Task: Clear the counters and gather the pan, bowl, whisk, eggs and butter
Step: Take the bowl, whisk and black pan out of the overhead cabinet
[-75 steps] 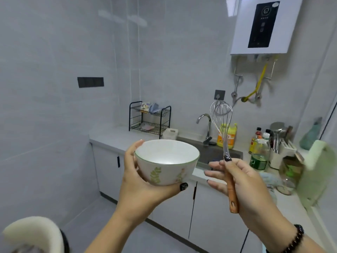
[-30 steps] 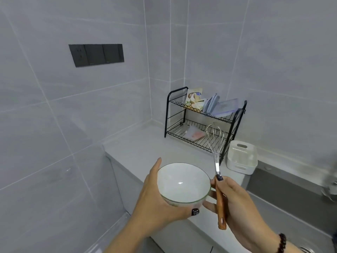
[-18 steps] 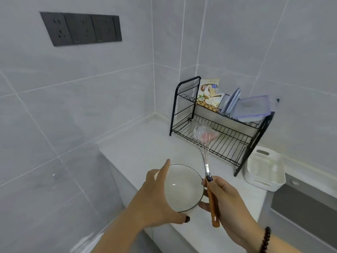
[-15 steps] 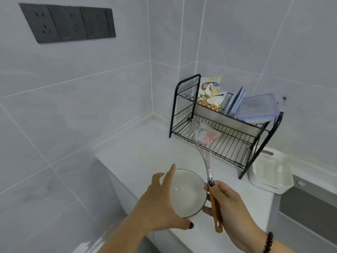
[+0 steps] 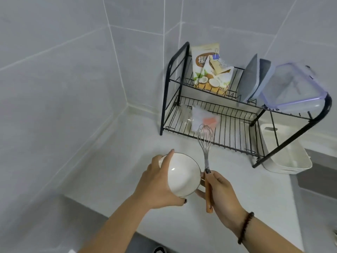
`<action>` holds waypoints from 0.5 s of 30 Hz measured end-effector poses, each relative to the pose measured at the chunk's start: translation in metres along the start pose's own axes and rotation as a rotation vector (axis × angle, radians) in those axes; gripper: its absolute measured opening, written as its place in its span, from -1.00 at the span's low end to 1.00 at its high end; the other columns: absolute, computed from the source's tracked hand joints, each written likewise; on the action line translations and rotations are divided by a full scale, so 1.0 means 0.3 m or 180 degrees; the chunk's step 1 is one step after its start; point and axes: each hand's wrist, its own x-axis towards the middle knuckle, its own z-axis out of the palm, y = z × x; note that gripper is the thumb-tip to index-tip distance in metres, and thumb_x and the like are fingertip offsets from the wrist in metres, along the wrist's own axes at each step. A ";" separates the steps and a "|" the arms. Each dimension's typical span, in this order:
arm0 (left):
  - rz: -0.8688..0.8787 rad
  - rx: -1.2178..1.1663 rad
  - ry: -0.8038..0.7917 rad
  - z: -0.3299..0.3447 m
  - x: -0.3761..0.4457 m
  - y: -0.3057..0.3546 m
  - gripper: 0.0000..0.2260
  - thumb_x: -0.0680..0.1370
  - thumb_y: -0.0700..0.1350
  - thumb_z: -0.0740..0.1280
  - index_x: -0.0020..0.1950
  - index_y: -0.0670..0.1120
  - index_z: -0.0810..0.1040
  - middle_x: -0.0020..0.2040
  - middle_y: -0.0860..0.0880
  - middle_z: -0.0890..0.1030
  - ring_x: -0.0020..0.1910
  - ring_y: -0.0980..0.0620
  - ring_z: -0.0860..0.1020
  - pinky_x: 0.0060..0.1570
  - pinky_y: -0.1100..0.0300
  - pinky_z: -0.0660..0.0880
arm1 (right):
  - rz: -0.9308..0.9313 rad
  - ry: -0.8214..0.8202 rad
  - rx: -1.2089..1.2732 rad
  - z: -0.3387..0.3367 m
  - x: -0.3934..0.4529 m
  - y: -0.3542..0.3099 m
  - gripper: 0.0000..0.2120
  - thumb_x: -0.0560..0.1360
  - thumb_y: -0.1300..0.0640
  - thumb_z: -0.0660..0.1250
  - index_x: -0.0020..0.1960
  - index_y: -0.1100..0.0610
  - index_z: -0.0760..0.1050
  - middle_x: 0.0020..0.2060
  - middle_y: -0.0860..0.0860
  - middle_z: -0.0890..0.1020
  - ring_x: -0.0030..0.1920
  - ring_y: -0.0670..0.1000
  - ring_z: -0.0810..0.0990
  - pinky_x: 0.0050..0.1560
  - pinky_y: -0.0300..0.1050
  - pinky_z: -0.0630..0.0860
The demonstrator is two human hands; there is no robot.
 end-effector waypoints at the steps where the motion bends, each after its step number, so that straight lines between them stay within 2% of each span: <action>1: 0.0014 -0.0007 0.0047 -0.012 0.020 -0.024 0.20 0.10 0.29 0.53 0.46 0.33 -0.28 0.43 0.12 0.05 0.33 -0.03 0.32 0.24 0.07 0.41 | -0.0004 0.0122 -0.0013 0.018 0.012 0.007 -0.74 0.63 0.13 0.14 -0.01 0.30 0.49 -0.17 0.14 0.68 0.00 0.12 0.64 0.14 0.10 0.56; 2: 0.0026 -0.0027 0.0090 -0.027 0.047 -0.052 0.19 0.09 0.28 0.52 0.45 0.35 -0.26 0.42 0.12 0.06 0.31 -0.04 0.34 0.23 0.07 0.42 | 0.0016 0.0284 -0.0087 0.036 0.028 0.019 -0.75 0.62 0.13 0.15 -0.01 0.29 0.50 -0.10 0.11 0.67 -0.01 0.08 0.66 0.10 0.08 0.59; 4: -0.0027 -0.0064 0.0215 -0.056 0.090 -0.100 0.16 0.09 0.27 0.52 0.44 0.36 -0.22 0.41 0.11 0.07 0.30 -0.04 0.35 0.20 0.07 0.43 | 0.0107 0.0572 -0.0392 0.055 0.041 0.042 -0.78 0.60 0.10 0.19 -0.02 0.21 0.53 -0.15 0.07 0.63 -0.16 0.05 0.64 -0.07 0.03 0.60; 6: -0.0092 -0.0120 0.0343 -0.084 0.133 -0.146 0.13 0.08 0.26 0.53 0.44 0.36 -0.14 0.41 0.10 0.09 0.31 -0.04 0.35 0.21 0.05 0.44 | 0.0220 0.0727 -0.0708 0.067 0.055 0.070 -0.81 0.58 0.06 0.22 -0.05 0.13 0.54 -0.24 0.06 0.58 -0.28 0.03 0.55 -0.35 -0.11 0.47; 8: -0.0189 -0.0171 0.0458 -0.108 0.176 -0.192 0.13 0.07 0.25 0.54 0.46 0.35 -0.09 0.41 0.10 0.11 0.32 -0.06 0.35 0.23 0.02 0.44 | 0.0246 0.0862 -0.0881 0.079 0.082 0.099 -0.85 0.56 0.07 0.27 -0.10 0.10 0.56 -0.27 0.06 0.57 -0.34 0.01 0.50 -0.48 -0.20 0.38; 11: -0.0346 -0.0237 0.0556 -0.126 0.225 -0.242 0.14 0.07 0.22 0.57 0.47 0.32 -0.07 0.42 0.08 0.13 0.31 -0.09 0.35 0.23 0.02 0.43 | 0.0138 0.1046 -0.1020 0.099 0.131 0.124 -0.88 0.51 0.11 0.35 -0.20 0.02 0.60 -0.22 0.04 0.61 -0.33 0.01 0.50 -0.31 -0.15 0.45; 15: -0.0452 -0.0354 0.0576 -0.122 0.272 -0.293 0.18 0.06 0.20 0.59 0.48 0.30 -0.10 0.41 0.07 0.12 0.34 -0.07 0.33 0.23 0.01 0.43 | -0.0065 0.1175 -0.1366 0.141 0.203 0.139 -0.86 0.52 0.11 0.33 -0.18 0.00 0.62 -0.13 0.05 0.61 -0.31 -0.04 0.52 -0.35 -0.24 0.39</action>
